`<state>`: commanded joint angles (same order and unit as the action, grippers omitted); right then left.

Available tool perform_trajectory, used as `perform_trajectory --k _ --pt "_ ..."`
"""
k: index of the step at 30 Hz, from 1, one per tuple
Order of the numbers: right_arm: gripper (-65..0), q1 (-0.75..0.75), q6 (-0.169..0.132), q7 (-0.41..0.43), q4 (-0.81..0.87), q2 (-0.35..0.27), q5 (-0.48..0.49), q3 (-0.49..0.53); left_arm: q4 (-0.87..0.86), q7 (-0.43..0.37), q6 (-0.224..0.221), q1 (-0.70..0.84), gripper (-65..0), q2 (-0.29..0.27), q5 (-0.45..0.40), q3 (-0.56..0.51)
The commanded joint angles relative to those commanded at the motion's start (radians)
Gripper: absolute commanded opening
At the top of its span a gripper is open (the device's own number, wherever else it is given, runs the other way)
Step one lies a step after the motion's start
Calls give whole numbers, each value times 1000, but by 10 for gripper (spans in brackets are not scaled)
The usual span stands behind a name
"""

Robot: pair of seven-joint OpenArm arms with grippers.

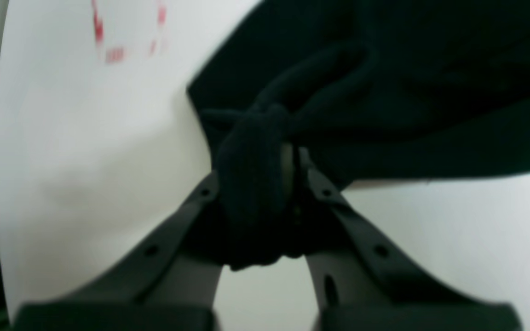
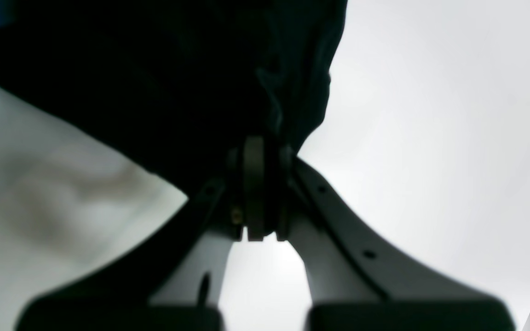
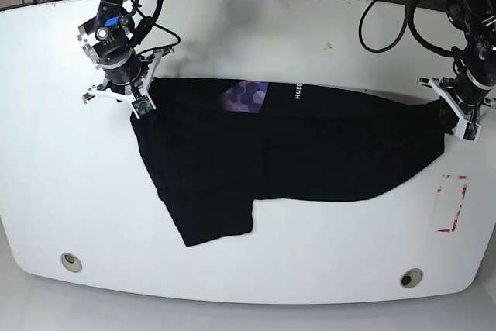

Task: Layout the t-shirt on the table in an organized manner, then fold the t-shirt properly
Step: 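Lay the shirt down, drawing both grippers back toward the collar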

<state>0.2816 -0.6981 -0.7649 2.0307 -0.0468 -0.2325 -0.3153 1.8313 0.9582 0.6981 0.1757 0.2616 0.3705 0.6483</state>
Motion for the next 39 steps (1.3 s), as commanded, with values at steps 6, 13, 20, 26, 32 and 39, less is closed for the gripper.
perform_trajectory --k 6,13,20,26,32,39 --pt "-650 12 0 0 -20 5 0 -54 -31 -2 0 43 -650 18 0 32" --pt "-650 14 0 0 -35 3 2 -86 -68 -2 0 61 -650 44 -2 35" --pt "-648 34 0 0 -54 -2 2 -84 -129 -2 0 72 -650 74 -58 35" --pt "-647 52 0 0 -55 3 2 -80 -130 0 0 75 -650 74 -117 37" --pt "-642 60 0 0 -55 5 2 -80 -130 5 0 98 -650 69 -157 31" --pt "-522 74 0 0 -54 5 2 -78 -130 5 0 110 -464 68 -153 29"
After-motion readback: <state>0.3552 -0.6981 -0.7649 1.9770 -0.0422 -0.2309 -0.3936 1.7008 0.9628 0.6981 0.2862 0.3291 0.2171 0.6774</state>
